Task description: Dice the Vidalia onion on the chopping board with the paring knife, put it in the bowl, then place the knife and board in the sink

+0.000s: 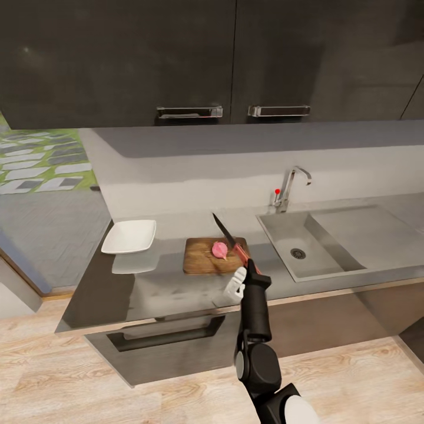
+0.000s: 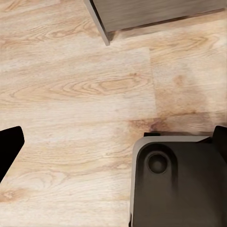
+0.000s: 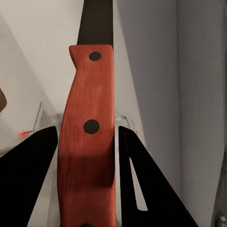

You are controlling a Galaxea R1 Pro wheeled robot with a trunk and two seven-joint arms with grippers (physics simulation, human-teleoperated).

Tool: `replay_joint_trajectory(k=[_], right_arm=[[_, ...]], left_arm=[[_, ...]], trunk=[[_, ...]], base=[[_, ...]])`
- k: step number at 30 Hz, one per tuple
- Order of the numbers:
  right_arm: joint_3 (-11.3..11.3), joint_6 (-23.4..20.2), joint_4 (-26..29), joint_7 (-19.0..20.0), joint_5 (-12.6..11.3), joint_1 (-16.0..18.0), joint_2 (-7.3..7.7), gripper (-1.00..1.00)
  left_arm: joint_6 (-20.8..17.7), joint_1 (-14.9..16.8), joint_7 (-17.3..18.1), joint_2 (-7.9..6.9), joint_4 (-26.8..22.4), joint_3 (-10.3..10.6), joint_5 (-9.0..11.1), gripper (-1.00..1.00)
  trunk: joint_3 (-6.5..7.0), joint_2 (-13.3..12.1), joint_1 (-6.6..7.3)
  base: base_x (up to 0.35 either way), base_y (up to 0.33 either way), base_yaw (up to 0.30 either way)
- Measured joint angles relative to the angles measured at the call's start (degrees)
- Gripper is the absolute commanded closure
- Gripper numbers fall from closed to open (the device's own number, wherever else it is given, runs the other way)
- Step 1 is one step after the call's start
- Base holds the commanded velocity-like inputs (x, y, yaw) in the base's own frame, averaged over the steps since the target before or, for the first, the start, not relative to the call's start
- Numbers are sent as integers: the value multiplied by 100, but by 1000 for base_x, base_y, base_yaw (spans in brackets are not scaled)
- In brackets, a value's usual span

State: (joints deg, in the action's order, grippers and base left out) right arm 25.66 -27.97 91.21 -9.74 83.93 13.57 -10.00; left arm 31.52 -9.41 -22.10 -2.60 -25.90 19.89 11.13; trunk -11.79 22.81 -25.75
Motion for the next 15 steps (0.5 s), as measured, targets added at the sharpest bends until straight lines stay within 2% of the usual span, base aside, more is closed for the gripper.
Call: replay_joint_trajectory(k=[12,15], right_arm=[[-9,0,111,54,-26,0,0,100],[-9,-4,106,413,-27,0,0,100]], left_arm=[[-3,0,0,5,-2,-3,0,-100],[-1,0,0,24,-6,-1,-4,-100]], trunk=[[0,0,0],[0,0,0]], base=[[0,0,0],[0,0,0]])
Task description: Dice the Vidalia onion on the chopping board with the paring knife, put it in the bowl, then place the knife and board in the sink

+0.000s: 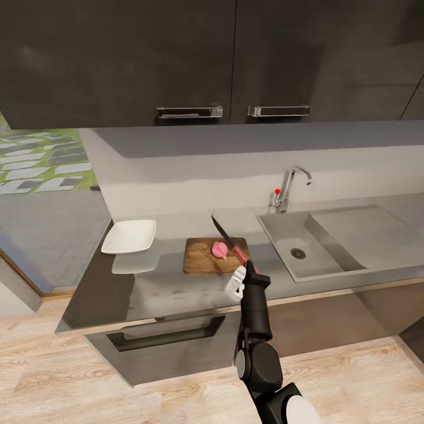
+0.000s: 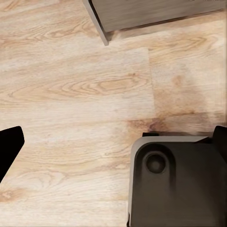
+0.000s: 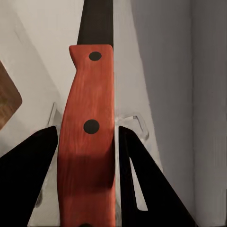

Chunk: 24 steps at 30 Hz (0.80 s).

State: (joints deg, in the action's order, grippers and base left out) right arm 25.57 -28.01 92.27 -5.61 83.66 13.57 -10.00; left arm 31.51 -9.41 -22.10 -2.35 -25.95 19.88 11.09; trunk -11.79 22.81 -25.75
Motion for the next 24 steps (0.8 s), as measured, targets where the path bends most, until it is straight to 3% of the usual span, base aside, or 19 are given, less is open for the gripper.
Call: replay_joint_trajectory(k=[3,11,24], right_arm=[[-2,-10,6,328,15,0,0,100],[7,-476,12,355,15,0,0,100],[24,-539,12,350,36,0,0,100]], left_arm=[[-1,0,0,5,5,3,5,-100],[-5,0,0,6,6,3,6,-100],[-3,0,0,6,6,3,6,-100]], trunk=[[0,0,0],[-6,0,0],[-27,0,0]], base=[[0,0,0],[0,0,0],[112,0,0]])
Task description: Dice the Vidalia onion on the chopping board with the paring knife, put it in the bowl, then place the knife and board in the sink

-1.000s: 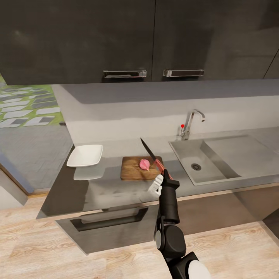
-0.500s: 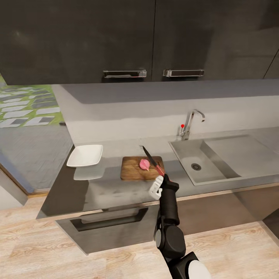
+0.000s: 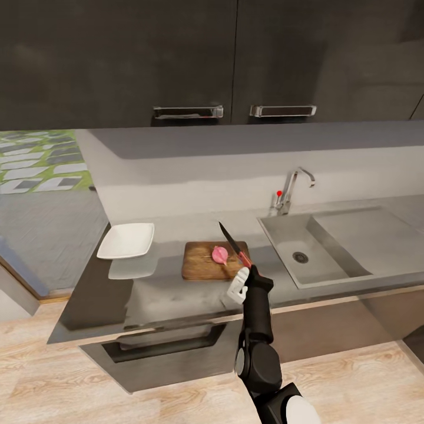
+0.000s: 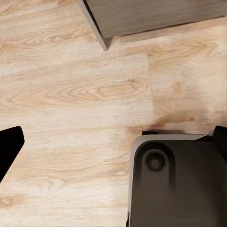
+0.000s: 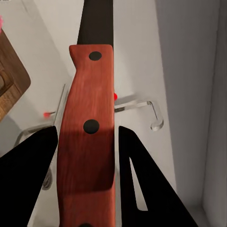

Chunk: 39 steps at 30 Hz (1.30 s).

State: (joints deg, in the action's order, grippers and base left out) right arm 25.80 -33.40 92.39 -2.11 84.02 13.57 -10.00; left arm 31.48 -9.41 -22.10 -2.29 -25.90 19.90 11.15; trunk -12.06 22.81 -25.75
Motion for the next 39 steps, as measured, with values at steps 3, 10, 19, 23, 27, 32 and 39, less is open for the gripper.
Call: replay_joint_trajectory(k=[3,10,19,23,27,32,39], right_arm=[[148,-2,0,0,9,0,0,100],[303,1,14,35,47,32,0,100],[291,33,-53,58,229,311,87,100],[282,35,-21,-75,341,281,175,100],[277,35,3,-209,362,274,185,100],[254,36,27,-375,367,274,183,100],[248,38,35,-608,364,278,187,100]], left_arm=[[-1,0,0,0,0,0,0,-100],[35,-10,9,-33,32,16,-30,-100],[94,-13,9,-94,4,18,-55,-100],[94,-17,9,-96,1,18,-55,-100],[94,-16,9,-97,0,18,-53,-100],[94,-16,9,-97,0,18,-57,-100],[94,-12,9,-97,8,18,-53,-100]], trunk=[[0,0,0],[0,0,0],[0,0,0],[0,0,0],[0,0,0],[0,0,0],[0,0,0]], base=[[7,0,0],[1,0,0],[0,0,0],[0,0,0],[0,0,0],[0,0,0],[0,0,0]])
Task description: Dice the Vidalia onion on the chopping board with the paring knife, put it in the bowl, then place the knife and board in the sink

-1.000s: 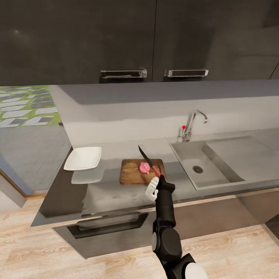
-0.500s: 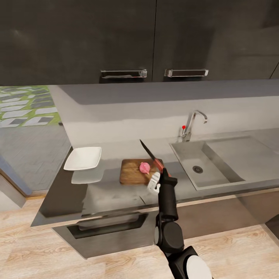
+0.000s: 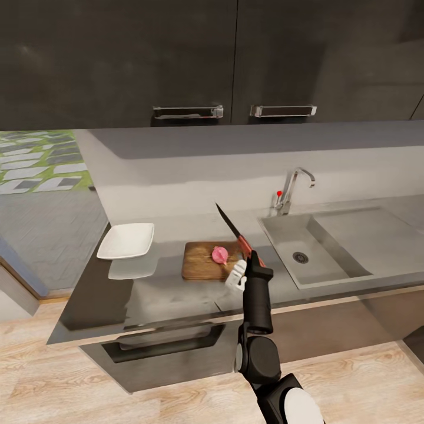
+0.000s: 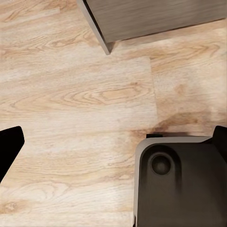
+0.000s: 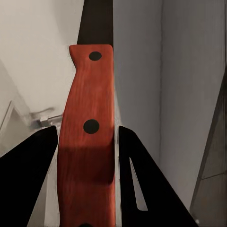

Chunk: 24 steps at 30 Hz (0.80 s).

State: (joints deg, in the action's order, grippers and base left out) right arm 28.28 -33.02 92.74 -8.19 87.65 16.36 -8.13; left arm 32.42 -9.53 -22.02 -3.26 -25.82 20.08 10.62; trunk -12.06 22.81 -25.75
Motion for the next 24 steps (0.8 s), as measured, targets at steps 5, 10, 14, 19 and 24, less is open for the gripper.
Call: replay_joint_trajectory(k=[5,10,14,19,24], right_arm=[[-5,1,1,-60,-2,1,15,100],[-7,1,0,-58,-2,1,27,100],[-9,1,0,-56,-2,2,24,100],[-43,0,1,-45,-2,2,-5,100],[-50,0,5,-41,-1,2,-11,100]], left_arm=[[0,3,0,0,2,0,0,-100],[0,1,0,0,2,0,0,-100],[0,2,0,0,4,0,0,-100],[0,2,0,0,9,0,0,-100],[0,1,0,0,10,0,0,-100]], trunk=[[0,0,0],[0,0,0],[0,0,0],[0,0,0],[0,0,0]], base=[[0,0,0],[0,0,0],[0,0,0],[0,0,0],[0,0,0]])
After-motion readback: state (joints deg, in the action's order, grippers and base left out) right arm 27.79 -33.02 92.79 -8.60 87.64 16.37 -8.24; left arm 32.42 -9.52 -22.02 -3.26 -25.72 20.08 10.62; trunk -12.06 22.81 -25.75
